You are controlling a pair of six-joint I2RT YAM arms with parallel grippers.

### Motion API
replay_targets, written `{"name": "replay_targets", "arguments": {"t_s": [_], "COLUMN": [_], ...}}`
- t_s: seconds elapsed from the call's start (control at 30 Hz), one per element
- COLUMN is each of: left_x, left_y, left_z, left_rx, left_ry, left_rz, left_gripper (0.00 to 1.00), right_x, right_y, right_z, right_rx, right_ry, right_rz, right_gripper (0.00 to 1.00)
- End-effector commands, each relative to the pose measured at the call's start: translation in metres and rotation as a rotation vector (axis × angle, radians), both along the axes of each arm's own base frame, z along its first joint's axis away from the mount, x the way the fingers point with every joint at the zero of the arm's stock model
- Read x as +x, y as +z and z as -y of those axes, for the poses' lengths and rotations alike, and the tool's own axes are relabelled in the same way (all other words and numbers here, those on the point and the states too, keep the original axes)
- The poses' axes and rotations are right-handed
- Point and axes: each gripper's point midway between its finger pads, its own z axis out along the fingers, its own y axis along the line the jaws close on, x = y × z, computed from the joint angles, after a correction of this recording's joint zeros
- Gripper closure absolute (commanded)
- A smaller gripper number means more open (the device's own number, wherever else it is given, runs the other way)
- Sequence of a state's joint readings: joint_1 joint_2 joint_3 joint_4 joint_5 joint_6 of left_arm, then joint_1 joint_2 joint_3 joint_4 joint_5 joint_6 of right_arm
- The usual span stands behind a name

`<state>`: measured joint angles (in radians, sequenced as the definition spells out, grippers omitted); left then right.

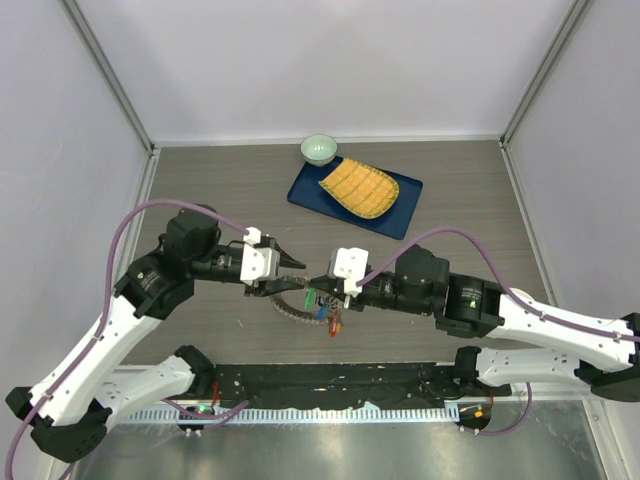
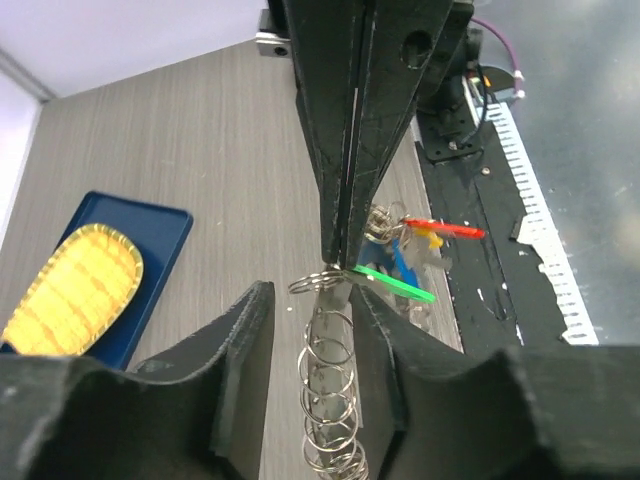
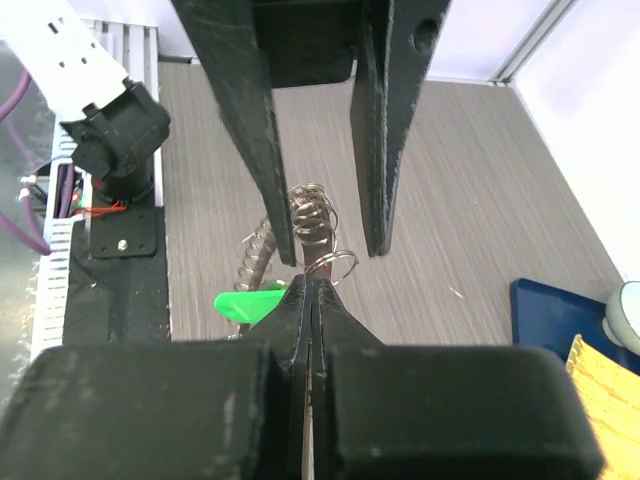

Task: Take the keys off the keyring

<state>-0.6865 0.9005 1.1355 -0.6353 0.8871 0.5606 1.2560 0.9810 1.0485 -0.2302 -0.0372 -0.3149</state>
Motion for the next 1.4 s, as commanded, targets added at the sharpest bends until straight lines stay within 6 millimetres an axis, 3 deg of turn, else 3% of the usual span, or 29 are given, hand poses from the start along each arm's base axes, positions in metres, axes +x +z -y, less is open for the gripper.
{"name": "replay_targets", "arguments": {"t_s": [0.0, 0.17, 0.53, 0.7, 0.8, 0.83, 0.9, 0.93, 0.97, 1.0, 1.07, 1.1, 1.17, 1.2, 1.37], "left_x": [0.012, 0.011, -0.007, -0.009, 0.008, 0.014, 0.041, 0.048, 0.058, 0.072, 0.082, 0.096, 0.109, 0.117, 0.119], "left_y": [0.039, 0.054, 0.043, 0.029, 0.021, 0.003, 0.002, -0.016, -0.013, -0.019, -0.034, -0.038, -0.05, -0.05, -0.041], "left_z": [-0.011, -0.018, -0.016, -0.012, -0.014, -0.016, -0.02, -0.022, -0.023, -0.031, -0.038, -0.049, -0.068, -0.08, -0.094], "left_rx": [-0.068, -0.145, -0.107, -0.083, -0.093, -0.075, -0.137, -0.15, -0.195, -0.212, -0.234, -0.244, -0.256, -0.272, -0.306], "left_ry": [0.177, 0.272, 0.156, 0.131, 0.237, 0.288, 0.446, 0.523, 0.576, 0.677, 0.775, 0.88, 1.013, 1.087, 1.136], "left_rz": [0.014, -0.072, -0.067, -0.107, -0.116, -0.148, -0.153, -0.239, -0.239, -0.257, -0.312, -0.305, -0.291, -0.265, -0.195], "left_gripper": [0.58, 0.55, 0.53, 0.54, 0.55, 0.55, 0.53, 0.52, 0.5, 0.49, 0.47, 0.43, 0.37, 0.32, 0.21], "right_x": [0.01, -0.004, -0.013, -0.012, -0.001, 0.024, 0.039, 0.05, 0.065, 0.066, 0.065, 0.058, 0.044, 0.029, -0.003], "right_y": [0.059, 0.062, 0.064, 0.061, 0.049, 0.044, 0.018, 0.007, -0.007, -0.034, -0.064, -0.09, -0.123, -0.142, -0.217], "right_z": [0.006, 0.004, 0.005, 0.004, 0.006, 0.017, 0.027, 0.036, 0.051, 0.062, 0.07, 0.077, 0.076, 0.074, 0.08], "right_rx": [0.244, 0.314, 0.339, 0.337, 0.322, 0.331, 0.332, 0.34, 0.337, 0.254, 0.235, 0.148, 0.093, 0.021, -0.16], "right_ry": [-0.076, -0.006, 0.035, 0.026, -0.047, -0.205, -0.344, -0.443, -0.588, -0.66, -0.773, -0.809, -0.831, -0.793, -0.818], "right_rz": [0.026, -0.012, -0.054, -0.063, -0.092, -0.107, -0.199, -0.259, -0.295, -0.335, -0.486, -0.542, -0.68, -0.747, -0.93], "right_gripper": [0.99, 0.99, 0.99, 0.99, 0.99, 0.99, 0.99, 0.99, 0.97, 0.9, 0.84, 0.82, 0.78, 0.7, 0.59]}}
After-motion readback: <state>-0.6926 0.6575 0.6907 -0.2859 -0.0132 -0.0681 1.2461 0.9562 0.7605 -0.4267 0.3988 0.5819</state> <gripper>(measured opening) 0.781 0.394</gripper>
